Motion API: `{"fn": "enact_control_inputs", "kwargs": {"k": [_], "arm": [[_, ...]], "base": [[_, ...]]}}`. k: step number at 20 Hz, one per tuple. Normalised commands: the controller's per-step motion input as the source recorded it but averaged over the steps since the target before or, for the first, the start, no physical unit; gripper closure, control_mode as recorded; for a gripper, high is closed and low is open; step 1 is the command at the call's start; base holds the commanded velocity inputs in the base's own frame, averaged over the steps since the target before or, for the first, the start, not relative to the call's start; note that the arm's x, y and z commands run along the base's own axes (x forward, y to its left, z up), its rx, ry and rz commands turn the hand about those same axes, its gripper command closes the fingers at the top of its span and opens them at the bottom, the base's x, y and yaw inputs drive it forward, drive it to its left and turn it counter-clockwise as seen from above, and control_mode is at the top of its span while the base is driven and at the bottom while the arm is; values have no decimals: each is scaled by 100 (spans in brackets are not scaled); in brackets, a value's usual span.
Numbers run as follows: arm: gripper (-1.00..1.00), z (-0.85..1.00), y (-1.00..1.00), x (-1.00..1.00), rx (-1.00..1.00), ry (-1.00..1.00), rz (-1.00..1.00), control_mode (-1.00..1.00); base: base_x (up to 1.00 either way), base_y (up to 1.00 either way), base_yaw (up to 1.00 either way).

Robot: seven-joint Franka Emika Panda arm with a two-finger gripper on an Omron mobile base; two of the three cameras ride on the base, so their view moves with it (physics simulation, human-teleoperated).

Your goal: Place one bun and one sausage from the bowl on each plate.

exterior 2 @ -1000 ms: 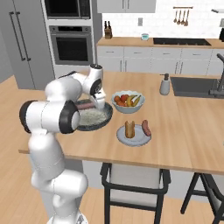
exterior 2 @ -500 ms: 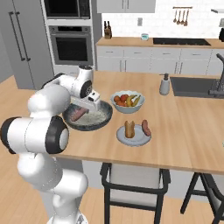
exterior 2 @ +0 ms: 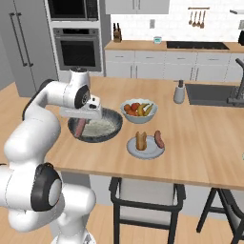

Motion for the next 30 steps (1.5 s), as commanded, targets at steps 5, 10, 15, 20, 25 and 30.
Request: {"fn": "enact_control_inputs", "kwargs": {"k": [5, 10, 15, 20, 25, 30], "arm": [[100, 31, -7, -20, -1, 0, 0, 100], [100, 0, 0, 0, 0, 0, 0, 100], [100, 0, 0, 0, 0, 0, 0, 100], [100, 0, 0, 0, 0, 0, 0, 100], [100, 0, 0, 0, 0, 0, 0, 100], [100, 0, 0, 0, 0, 0, 0, 100]], "base": [[-5, -4, 0], [-39, -84, 0], [-23, -100, 0], [0, -100, 0], [10, -100, 0], [38, -100, 0]]}}
